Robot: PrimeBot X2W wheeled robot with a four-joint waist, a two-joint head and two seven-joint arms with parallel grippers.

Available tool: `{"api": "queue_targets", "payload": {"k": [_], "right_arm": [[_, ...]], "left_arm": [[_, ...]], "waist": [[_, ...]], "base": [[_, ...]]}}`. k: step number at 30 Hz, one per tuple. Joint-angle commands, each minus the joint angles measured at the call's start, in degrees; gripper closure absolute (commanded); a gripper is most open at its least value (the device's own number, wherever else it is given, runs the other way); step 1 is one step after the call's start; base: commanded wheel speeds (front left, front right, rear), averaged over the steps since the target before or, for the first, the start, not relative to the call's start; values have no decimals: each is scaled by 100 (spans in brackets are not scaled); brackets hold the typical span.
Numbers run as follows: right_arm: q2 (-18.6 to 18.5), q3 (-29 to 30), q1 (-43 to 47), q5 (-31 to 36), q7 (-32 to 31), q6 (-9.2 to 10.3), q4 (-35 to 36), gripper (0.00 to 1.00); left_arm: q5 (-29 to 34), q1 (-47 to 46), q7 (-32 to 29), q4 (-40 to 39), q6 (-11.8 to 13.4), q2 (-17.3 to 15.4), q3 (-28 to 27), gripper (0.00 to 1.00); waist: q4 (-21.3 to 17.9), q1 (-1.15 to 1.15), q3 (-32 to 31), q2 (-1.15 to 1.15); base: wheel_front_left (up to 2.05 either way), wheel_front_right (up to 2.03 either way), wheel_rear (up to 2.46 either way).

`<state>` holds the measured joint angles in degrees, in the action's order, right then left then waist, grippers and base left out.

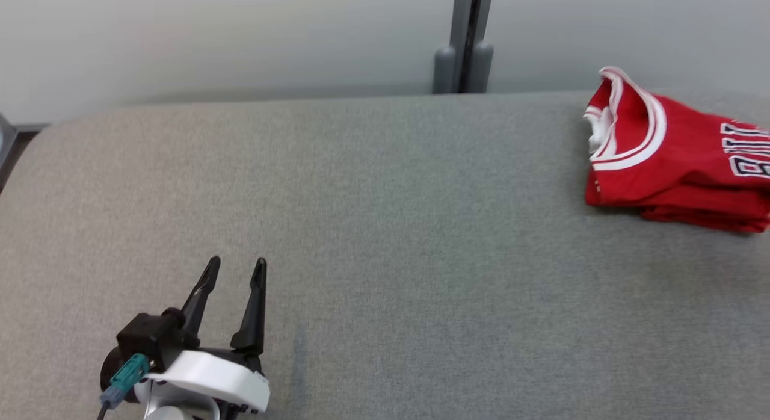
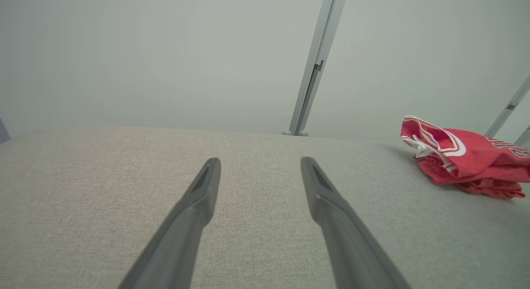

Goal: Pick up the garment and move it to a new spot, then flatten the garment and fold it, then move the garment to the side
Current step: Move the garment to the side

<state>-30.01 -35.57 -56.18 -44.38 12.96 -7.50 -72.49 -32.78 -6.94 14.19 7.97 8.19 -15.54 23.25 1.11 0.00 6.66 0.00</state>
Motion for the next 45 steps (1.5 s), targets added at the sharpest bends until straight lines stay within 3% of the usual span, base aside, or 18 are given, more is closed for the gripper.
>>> {"api": "queue_targets", "payload": {"k": [1,13,21,32,45], "right_arm": [[22,-18,140,-4,96,0,129,0],[-17,161,1182,-344,222,-1,2133,0],[-8,813,2376,-2,226,0,3162,0],[716,2034,4290,899,224,0,4287,0],[1449,3194,5878,1877,224,0,5650,0]], "left_arm": [[-55,114,33,-39,46,-75,-76,0],[-234,930,78,-555,198,-462,-639,0],[-295,1261,87,-748,292,-490,-785,0],[-67,1552,107,-666,43,-391,-890,0],[488,1811,104,-441,-343,103,-1334,0]], "waist": [[-200,0,-404,0],[-509,0,-1082,0],[-590,0,-1263,0],[-660,0,-1322,0],[-557,0,-1356,0]], "base": [[0,0,0],[0,0,0],[0,0,0],[0,0,0],[0,0,0]]}}
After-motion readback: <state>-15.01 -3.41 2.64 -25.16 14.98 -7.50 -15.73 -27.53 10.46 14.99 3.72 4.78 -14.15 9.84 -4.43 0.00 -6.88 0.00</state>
